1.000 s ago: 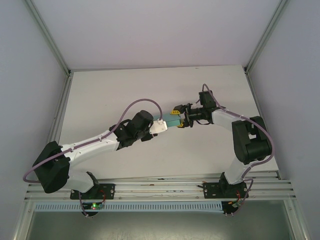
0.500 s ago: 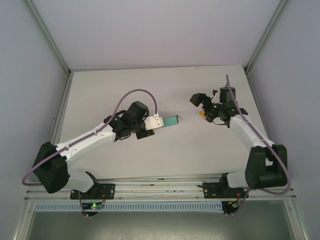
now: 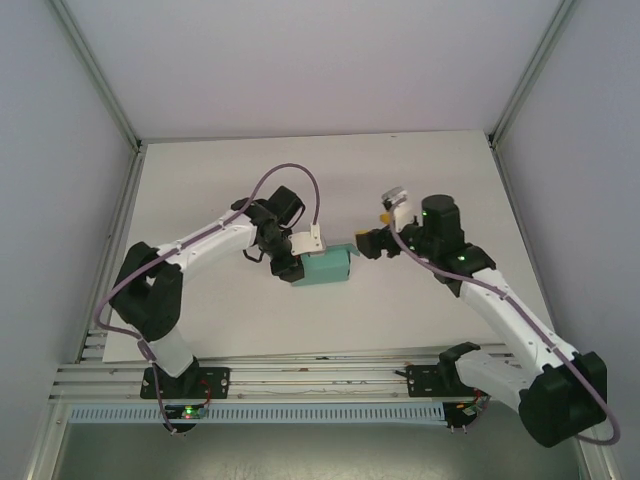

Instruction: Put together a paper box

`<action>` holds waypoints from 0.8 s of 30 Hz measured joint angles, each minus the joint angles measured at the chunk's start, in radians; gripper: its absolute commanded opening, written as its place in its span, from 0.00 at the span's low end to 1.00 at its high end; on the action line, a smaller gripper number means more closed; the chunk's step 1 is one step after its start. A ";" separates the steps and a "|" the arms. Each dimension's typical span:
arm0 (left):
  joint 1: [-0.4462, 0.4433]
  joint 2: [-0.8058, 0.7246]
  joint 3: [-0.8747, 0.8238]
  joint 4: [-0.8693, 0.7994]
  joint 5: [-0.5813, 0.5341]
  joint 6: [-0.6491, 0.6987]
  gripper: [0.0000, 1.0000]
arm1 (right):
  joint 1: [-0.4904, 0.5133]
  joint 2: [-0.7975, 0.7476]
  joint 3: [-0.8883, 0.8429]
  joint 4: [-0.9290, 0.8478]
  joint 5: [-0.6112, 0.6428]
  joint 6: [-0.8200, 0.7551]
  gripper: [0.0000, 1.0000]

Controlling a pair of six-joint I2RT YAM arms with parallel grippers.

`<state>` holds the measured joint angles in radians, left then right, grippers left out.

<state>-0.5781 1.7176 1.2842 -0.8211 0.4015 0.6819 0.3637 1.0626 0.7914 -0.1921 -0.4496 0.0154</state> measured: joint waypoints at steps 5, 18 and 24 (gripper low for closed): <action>0.004 0.044 0.045 -0.022 0.029 0.017 0.35 | 0.067 0.136 0.103 -0.136 0.049 -0.082 0.65; 0.004 0.067 0.069 -0.035 0.041 0.022 0.36 | 0.132 0.335 0.238 -0.361 0.170 -0.150 0.34; 0.004 0.067 0.069 -0.035 0.040 0.021 0.36 | 0.138 0.336 0.245 -0.396 0.200 -0.142 0.06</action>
<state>-0.5739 1.7844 1.3537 -0.8562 0.4416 0.7033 0.5014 1.3983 1.0359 -0.5880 -0.2501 -0.1265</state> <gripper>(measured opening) 0.431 0.142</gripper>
